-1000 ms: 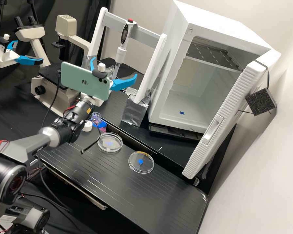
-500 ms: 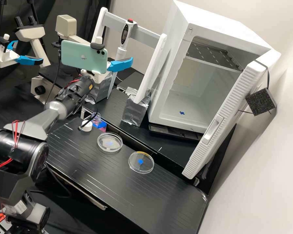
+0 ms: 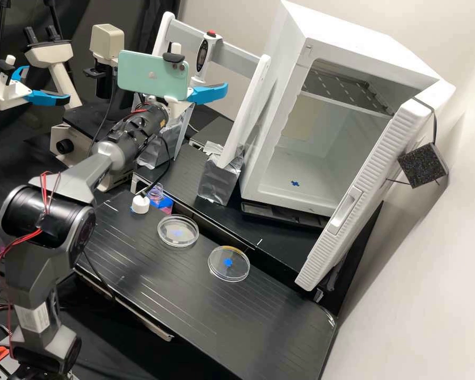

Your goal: Use the pipette

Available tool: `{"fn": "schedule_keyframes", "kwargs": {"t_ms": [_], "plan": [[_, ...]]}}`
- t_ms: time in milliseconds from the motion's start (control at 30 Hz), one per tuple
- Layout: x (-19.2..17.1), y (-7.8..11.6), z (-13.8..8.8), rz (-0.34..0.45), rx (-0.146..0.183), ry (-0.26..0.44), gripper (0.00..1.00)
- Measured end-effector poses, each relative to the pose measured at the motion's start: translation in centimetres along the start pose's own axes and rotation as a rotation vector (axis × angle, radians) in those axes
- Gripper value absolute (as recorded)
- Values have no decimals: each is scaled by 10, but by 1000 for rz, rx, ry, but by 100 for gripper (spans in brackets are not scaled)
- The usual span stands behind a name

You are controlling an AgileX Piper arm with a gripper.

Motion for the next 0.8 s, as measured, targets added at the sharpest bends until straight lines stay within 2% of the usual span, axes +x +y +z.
{"fn": "schedule_keyframes", "kwargs": {"t_ms": [267,533,667,800], "plan": [[15,-9,8,-51,-8,-27,0],[17,-4,19,-45,73,-48,0],[13,3,15,-32,83,-25,0],[10,10,11,-19,78,-13,0]]}}
